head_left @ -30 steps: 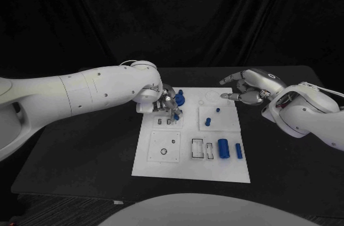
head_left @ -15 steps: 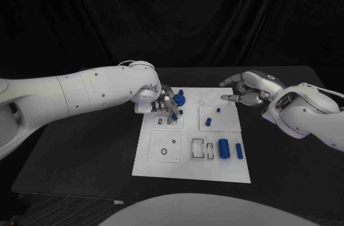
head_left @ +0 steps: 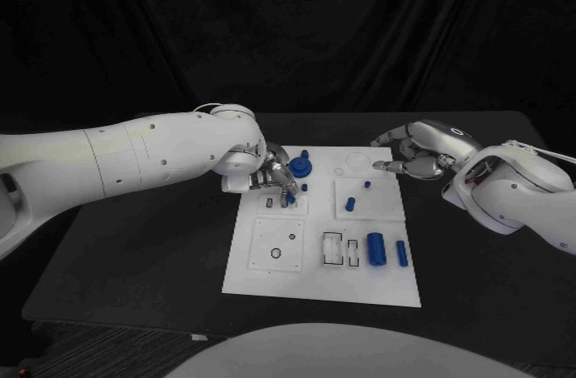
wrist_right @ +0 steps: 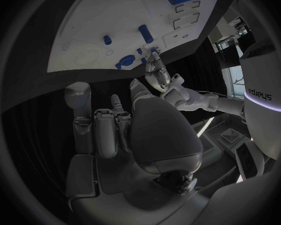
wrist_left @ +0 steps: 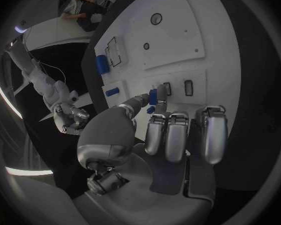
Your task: Assemble the parts on the task board
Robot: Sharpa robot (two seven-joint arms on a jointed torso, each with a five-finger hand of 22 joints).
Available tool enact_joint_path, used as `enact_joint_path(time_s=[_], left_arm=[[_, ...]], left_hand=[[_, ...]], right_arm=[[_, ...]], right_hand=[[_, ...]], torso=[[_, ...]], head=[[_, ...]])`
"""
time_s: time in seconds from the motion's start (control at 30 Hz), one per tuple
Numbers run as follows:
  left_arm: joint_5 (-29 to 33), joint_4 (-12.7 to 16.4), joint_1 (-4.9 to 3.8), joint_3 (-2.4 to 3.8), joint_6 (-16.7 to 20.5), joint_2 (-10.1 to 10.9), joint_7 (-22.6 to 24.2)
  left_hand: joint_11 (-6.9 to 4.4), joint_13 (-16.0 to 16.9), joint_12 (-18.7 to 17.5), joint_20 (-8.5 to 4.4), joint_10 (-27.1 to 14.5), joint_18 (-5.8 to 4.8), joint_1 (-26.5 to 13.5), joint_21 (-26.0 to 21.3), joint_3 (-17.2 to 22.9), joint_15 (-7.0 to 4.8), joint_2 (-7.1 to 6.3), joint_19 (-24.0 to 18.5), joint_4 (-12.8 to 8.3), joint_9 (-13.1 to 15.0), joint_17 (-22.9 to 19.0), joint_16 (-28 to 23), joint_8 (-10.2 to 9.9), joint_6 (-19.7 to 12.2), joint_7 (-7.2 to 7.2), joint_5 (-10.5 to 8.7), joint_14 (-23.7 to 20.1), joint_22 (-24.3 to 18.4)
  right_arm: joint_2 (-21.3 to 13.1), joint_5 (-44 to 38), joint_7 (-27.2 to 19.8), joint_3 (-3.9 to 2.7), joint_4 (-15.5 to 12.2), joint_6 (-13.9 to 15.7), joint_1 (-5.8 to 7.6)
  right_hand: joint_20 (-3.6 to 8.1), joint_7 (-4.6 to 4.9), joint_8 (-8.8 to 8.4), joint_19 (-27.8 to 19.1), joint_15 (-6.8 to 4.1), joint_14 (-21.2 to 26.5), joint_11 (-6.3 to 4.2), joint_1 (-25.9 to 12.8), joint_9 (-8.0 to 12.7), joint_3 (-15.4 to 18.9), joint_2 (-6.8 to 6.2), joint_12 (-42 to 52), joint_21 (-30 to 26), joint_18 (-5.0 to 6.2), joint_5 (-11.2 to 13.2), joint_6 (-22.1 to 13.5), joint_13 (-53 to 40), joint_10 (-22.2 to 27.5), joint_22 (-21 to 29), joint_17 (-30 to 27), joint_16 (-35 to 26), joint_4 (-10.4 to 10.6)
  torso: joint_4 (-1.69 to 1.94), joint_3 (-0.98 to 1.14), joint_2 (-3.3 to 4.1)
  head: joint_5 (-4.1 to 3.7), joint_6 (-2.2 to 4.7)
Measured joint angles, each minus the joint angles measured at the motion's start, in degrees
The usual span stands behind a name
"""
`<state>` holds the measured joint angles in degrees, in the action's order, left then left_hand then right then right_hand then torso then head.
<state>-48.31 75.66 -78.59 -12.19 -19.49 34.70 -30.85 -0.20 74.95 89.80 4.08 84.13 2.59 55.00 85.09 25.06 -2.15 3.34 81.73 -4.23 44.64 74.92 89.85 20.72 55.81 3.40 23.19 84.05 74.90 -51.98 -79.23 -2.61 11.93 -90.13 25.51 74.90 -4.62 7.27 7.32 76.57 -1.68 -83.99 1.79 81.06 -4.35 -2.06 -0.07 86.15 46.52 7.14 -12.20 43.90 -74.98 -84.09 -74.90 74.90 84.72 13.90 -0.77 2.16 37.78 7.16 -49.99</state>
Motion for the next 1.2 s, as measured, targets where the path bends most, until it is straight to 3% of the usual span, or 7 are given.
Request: enact_joint_path(time_s=[0.43, 0.9, 1.2], left_arm=[[0.0, 2.6, 0.00, -0.01, 1.3, 2.4, -1.3], [0.0, 3.1, 0.05, -0.02, 2.7, 3.6, -1.7], [0.0, 3.2, 0.64, -0.04, 3.5, 3.9, -1.7]], left_hand=[[0.01, 0.0, 0.0, -0.21, 0.0, 0.00, -1.0, 0.0, 0.8, 0.00, -0.08, -0.2, -0.1, 0.2, 0.0, 0.0, -0.3, 0.1, 0.13, 0.10, 0.0, 0.0], [0.01, 0.0, 0.0, -0.21, 0.0, 0.00, -1.4, 0.0, 1.2, 0.01, 0.00, -0.2, -0.1, 0.3, 0.0, 0.0, -0.5, 0.1, 0.35, 0.29, 0.0, 0.0], [0.01, 0.0, 0.0, -0.21, 0.0, 0.00, -1.5, 0.0, 1.2, 0.01, -0.15, -0.2, -0.1, 0.3, 0.0, 0.0, -0.5, -0.2, 0.29, 0.29, 0.0, 0.0]], right_arm=[[0.0, 0.0, 0.3, 0.00, 0.0, -0.4, -0.26], [0.0, 0.0, 0.5, 0.01, 0.1, -0.7, -0.49], [0.1, 0.0, 0.5, -0.01, 0.3, -1.0, -0.59]], right_hand=[[0.00, 0.00, 0.00, 0.0, 0.00, 0.0, 0.00, 0.0, 0.0, 0.0, -0.01, 0.0, -0.3, 0.00, 0.0, 0.0, 0.0, 0.0, 0.0, 0.0, 0.0, 0.0], [0.00, 0.21, 0.00, 0.0, 0.00, 0.0, 0.00, 0.0, 0.0, 0.0, -0.01, -0.2, -0.3, 0.00, 0.0, 0.2, -0.1, 0.0, 0.0, 0.0, -0.2, 0.0], [0.21, 0.21, 0.00, -0.2, 0.00, 0.0, 0.00, 0.0, 0.0, 0.0, 0.01, -0.2, -0.3, 0.00, 0.0, 0.2, -0.1, 0.0, 0.0, 0.0, -0.2, 0.0]], torso=[[-0.01, 0.00, -0.02], [-0.04, -0.02, -0.01], [-0.04, -0.02, 0.01]], head=[[0.29, 0.00], [0.63, 0.00], [0.80, 0.00]])
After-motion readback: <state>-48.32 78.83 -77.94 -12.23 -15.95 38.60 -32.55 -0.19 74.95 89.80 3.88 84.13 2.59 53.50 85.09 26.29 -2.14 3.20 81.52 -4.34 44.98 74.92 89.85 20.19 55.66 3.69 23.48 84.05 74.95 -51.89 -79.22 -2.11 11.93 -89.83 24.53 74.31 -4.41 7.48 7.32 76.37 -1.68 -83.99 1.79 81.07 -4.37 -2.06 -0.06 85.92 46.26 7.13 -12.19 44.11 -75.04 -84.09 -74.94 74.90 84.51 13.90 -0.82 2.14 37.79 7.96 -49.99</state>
